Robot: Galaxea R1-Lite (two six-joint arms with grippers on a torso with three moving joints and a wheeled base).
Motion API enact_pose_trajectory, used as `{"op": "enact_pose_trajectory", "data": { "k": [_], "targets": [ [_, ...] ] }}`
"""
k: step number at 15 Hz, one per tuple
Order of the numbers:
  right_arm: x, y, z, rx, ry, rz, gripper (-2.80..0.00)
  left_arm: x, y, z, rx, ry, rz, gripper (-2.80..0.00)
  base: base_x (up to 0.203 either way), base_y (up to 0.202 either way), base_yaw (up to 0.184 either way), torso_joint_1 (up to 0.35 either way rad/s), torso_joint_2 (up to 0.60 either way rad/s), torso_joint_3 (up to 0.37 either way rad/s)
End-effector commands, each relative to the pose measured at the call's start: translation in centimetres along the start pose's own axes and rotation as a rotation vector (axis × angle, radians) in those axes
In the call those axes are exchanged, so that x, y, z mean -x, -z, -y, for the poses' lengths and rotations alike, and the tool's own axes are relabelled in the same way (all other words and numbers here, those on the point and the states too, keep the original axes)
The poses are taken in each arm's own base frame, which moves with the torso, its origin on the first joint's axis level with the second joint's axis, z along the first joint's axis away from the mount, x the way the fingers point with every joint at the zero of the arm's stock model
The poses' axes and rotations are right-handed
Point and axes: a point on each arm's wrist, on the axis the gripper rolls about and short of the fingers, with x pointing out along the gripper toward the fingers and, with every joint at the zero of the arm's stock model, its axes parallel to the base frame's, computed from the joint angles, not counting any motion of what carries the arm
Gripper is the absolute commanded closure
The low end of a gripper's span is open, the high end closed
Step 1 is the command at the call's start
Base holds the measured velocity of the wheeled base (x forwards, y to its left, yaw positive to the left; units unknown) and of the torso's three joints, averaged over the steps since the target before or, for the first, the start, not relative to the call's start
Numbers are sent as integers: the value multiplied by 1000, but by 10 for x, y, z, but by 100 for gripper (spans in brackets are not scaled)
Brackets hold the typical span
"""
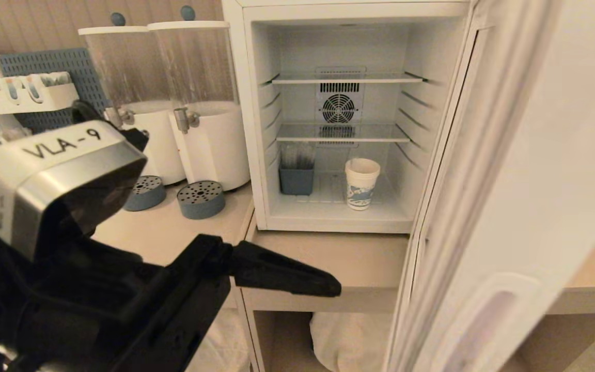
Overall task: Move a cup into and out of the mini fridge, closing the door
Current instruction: Open the freezer door, then take the paper cup out of the freezer
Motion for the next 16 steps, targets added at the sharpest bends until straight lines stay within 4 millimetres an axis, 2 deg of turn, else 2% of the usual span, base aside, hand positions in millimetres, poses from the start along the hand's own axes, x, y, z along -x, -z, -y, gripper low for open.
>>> {"op": "enact_pose_trajectory", "data": {
  "k": [1,3,8,10,12,15,16],
  "targets": [
    [0,0,0,0,1,-3,0,1,-3,12,3,-31,-4,-280,0,0,0,0,0,0],
    [0,0,0,0,1,-5,0,7,-5,21,10,-88,-8,-280,0,0,0,0,0,0],
    [0,0,0,0,1,-5,0,58,-31,78,32,-426,-34,-280,0,0,0,0,0,0],
    [0,0,0,0,1,-5,0,86,-42,106,3,-640,0,-280,0,0,0,0,0,0],
    [0,0,0,2,1,-5,0,106,-50,147,23,-791,-7,-280,0,0,0,0,0,0],
    [0,0,0,0,1,-5,0,122,-61,209,41,-937,2,-280,0,0,0,0,0,0],
    [0,0,0,0,1,-5,0,124,-60,218,44,-994,4,-280,0,0,0,0,0,0]
  ]
}}
